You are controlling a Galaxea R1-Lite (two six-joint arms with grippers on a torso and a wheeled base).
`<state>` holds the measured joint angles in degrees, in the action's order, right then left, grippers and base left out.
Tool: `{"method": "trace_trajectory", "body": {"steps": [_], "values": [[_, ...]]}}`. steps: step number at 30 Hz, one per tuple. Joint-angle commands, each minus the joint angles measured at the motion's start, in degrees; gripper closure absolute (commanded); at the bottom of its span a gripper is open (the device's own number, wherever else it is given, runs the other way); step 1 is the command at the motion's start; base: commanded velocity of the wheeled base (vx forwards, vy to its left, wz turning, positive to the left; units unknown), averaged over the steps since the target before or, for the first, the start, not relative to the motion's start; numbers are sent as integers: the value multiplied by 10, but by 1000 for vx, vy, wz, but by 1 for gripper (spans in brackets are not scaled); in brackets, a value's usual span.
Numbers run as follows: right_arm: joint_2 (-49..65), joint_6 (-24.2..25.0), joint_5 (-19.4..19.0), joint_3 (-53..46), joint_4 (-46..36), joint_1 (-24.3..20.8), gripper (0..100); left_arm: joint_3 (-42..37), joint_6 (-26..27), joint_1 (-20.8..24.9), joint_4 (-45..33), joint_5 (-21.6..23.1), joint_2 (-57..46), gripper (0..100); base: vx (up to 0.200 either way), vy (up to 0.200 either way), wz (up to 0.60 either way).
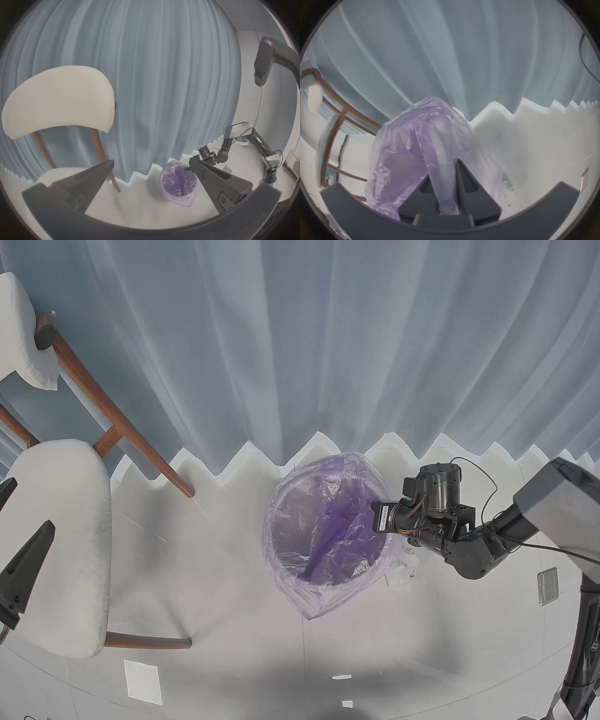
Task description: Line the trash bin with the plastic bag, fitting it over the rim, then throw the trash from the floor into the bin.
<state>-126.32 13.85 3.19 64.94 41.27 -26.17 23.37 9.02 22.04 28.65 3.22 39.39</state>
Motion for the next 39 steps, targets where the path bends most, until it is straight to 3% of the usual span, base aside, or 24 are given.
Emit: {"method": "trace_trajectory", "body": {"steps": [1,8,12,16,18,26,30,39], "values": [[192,-3,-22,-146,-5,-43,100,67,-48,105,0,-10,96,0,0,0,0],[340,-3,-25,-305,6,-68,100,81,-143,156,5,-17,207,0,0,0,0],[411,-1,-25,-351,5,-63,100,59,-154,207,0,-6,243,0,0,0,0],[453,-4,-25,-385,2,-63,100,49,-182,202,2,10,277,0,0,0,0],[477,-5,-25,-404,0,-63,100,62,-203,179,8,29,324,0,0,0,0],[487,-20,-23,-424,3,-60,100,133,-204,168,10,6,474,0,0,0,0],[488,-40,-24,-425,4,-50,100,168,-205,173,9,-2,505,0,0,0,0],[496,-40,-24,-432,4,-48,100,168,-206,185,10,-1,515,0,0,0,0]]}}
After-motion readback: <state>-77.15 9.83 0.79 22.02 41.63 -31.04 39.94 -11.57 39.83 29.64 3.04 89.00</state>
